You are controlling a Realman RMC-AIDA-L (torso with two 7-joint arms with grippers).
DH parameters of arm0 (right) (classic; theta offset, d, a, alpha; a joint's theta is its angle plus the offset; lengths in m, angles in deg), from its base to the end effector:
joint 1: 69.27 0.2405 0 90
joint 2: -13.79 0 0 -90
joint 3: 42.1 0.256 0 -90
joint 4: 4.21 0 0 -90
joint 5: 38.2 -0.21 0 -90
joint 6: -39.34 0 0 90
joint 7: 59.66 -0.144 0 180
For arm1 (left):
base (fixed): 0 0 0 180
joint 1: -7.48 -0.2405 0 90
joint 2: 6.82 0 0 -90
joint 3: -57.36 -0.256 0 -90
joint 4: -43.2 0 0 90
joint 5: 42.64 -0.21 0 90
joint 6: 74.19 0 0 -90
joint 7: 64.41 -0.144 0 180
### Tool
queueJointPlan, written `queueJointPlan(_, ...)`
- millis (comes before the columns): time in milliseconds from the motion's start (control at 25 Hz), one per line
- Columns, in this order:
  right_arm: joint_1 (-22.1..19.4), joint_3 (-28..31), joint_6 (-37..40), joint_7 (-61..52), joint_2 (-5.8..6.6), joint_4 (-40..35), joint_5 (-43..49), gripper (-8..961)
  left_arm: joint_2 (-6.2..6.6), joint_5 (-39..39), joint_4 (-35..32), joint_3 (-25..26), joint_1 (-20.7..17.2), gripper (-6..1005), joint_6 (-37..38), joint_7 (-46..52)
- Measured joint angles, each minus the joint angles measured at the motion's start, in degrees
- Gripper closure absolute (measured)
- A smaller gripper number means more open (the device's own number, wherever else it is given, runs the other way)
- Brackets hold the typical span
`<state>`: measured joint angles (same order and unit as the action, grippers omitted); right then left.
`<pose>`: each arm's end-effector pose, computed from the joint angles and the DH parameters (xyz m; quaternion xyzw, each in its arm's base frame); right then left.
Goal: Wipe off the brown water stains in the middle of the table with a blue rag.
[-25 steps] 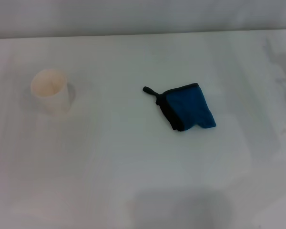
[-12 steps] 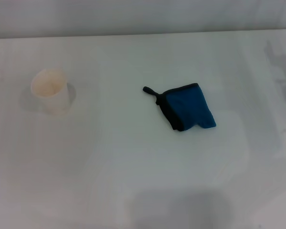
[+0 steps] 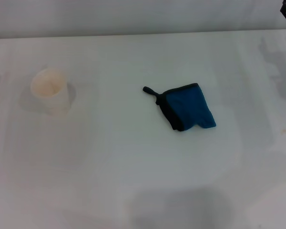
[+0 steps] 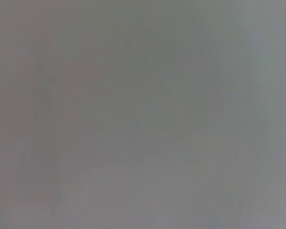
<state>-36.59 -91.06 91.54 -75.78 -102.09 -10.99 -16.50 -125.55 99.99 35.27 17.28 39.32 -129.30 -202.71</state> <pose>0.3589 0.3886 0.0592 -0.6244 0.2940 0.2564 0.6767 -0.3454 0.3801 0.0334 -0.5908 -0.4038 -0.3922 0.5781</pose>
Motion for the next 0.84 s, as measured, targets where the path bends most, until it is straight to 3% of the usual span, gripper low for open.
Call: queueJointPlan(840, 2.4, 0.0, -1.6, 0.0, 0.13, -0.6, -1.6, 124, 0.02, 1.6, -2.2, -0.2, 1.6, 108, 1.9, -1.7)
